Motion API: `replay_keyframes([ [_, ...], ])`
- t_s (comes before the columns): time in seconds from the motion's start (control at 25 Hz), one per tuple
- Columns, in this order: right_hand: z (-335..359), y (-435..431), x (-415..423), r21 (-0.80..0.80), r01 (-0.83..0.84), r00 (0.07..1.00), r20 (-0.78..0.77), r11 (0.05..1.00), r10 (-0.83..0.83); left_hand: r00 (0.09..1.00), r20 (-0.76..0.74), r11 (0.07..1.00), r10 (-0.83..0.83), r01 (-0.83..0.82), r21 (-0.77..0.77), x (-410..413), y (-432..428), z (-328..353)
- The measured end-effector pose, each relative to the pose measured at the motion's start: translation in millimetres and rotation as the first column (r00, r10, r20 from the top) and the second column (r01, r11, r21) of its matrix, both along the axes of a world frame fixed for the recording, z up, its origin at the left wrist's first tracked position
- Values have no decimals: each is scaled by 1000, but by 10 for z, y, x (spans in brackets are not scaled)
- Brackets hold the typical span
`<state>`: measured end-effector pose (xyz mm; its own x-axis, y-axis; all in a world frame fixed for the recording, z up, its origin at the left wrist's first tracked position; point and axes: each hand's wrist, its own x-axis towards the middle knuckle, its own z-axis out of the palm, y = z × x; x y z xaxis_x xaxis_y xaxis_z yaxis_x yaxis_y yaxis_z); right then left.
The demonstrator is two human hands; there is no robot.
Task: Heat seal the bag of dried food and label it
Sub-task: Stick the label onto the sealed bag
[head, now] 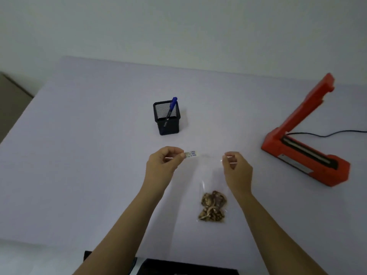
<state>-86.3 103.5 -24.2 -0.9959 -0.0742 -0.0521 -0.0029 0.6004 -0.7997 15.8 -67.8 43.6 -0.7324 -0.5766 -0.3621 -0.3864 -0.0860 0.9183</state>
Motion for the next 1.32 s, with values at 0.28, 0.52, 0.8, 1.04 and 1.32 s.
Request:
replay_keyframes([
  [0.28, -284, 525, -101, -32, -27, 923, 383, 999, 37, 906, 186, 920, -379, 390, -26, -472, 384, -653],
  [0.52, -377, 515, -122, -179, -77, 911, 386, 981, 142, 837, 291, 853, -464, 511, -108, -676, 426, -856],
  [0.8, -428, 544, -148, -103, -206, 932, 283, 973, 227, 829, 340, 847, -443, 512, -144, -763, 445, -954],
  [1.04, -467, 537, -154, 23, -319, 938, 154, 948, 312, 821, 354, 807, -448, 541, -236, -788, 493, -943],
  [1.32, -495, 610, -124, 174, -490, 859, -67, 854, 507, 835, 339, 809, -433, 526, -263, -790, 505, -958],
])
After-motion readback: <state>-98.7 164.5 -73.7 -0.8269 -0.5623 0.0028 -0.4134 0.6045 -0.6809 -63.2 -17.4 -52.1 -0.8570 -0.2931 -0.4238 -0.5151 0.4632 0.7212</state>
